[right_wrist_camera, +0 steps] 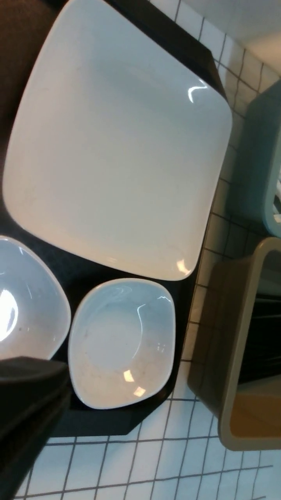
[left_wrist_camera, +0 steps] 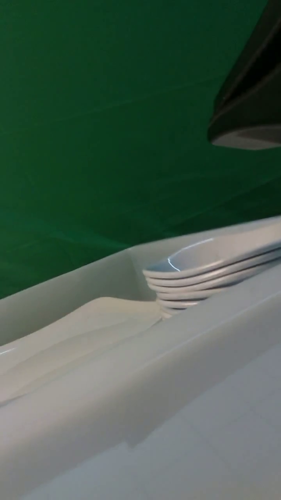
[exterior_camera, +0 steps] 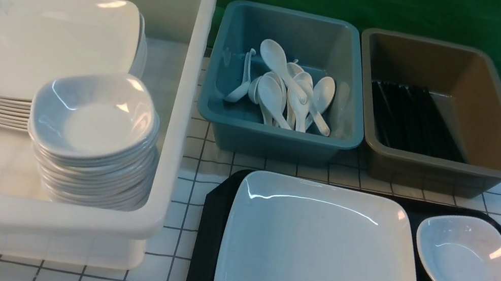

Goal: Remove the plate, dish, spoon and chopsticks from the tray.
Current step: Use the left arm to grab a plate from the dinner plate

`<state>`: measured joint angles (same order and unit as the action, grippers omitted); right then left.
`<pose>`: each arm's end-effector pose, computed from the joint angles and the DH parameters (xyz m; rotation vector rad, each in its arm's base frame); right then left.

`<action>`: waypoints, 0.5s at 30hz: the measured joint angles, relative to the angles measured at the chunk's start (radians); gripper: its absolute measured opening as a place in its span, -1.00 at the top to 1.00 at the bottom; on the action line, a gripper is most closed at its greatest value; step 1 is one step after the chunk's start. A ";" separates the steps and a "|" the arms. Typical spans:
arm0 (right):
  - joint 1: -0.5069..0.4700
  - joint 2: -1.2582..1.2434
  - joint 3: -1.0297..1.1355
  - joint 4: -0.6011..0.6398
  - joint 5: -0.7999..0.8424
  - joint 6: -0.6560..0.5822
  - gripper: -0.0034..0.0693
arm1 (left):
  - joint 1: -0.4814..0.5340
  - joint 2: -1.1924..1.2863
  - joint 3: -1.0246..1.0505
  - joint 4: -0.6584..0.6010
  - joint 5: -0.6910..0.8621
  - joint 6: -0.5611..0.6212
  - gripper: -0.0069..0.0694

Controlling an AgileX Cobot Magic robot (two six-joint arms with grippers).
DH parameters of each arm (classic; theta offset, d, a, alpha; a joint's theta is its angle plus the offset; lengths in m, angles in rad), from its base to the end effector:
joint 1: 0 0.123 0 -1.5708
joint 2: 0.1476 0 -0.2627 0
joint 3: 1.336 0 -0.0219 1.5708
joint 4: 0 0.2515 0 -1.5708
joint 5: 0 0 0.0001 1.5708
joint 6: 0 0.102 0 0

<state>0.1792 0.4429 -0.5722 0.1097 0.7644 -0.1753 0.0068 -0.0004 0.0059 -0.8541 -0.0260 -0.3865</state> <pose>0.1065 0.0272 0.2919 -0.3350 2.0900 0.1298 0.0905 0.0025 0.2139 -0.9193 1.2492 -0.9780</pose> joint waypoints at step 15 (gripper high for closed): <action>0.000 0.000 0.000 0.000 -0.023 0.004 0.80 | 0.000 0.588 -0.872 0.379 0.784 0.240 0.81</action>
<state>0.1792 0.4429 -0.5719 0.1097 0.7413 -0.1715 0.0068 0.5879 -0.8660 -0.4755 0.7577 -0.1468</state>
